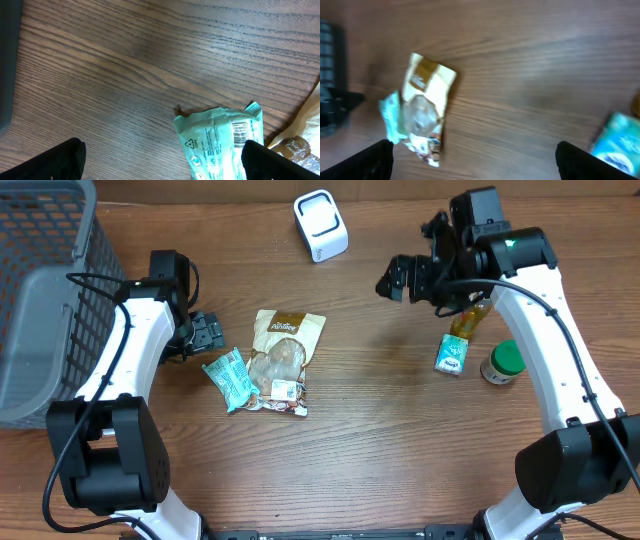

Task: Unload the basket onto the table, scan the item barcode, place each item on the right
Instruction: 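Move the right gripper left over the brown snack pouch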

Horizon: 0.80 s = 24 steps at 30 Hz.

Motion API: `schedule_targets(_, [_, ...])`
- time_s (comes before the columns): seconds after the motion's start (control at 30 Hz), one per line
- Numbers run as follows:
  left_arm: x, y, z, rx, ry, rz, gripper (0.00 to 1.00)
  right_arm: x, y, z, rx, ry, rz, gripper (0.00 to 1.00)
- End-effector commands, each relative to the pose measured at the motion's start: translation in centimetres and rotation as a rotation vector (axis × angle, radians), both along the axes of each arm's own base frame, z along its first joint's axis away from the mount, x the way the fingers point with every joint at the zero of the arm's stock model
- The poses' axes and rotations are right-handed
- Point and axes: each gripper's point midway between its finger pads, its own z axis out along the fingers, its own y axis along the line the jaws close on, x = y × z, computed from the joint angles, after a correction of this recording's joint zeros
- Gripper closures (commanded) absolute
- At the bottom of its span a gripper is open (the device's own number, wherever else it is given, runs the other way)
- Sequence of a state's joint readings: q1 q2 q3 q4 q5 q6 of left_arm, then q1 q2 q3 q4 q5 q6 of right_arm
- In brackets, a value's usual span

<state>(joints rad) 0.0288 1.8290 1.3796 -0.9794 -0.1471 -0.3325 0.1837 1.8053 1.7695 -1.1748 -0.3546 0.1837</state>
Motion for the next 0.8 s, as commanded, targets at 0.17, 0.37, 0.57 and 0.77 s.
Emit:
schedule_targets(0.17, [-0.1, 0.2, 0.9, 0.009, -0.02, -0.01, 0.0, -2.5, 4.8, 0.4, 0.132, 0.063, 0.083, 0.11])
schedule_targets(0.37, [-0.1, 0.2, 0.9, 0.009, -0.02, -0.01, 0.0, -3.4, 8.5, -3.0, 0.069, 0.087, 0.03, 0.18])
schedule_targets(0.57, [-0.1, 0.1, 0.9, 0.009, -0.02, -0.012, 0.0, -3.3, 11.3, -6.0, 0.011, 0.028, -0.065, 0.24])
schedule_targets(0.77, [-0.1, 0.2, 0.9, 0.009, -0.02, -0.012, 0.0, -5.1, 13.9, -9.6, 0.036, 0.049, -0.113, 0.24])
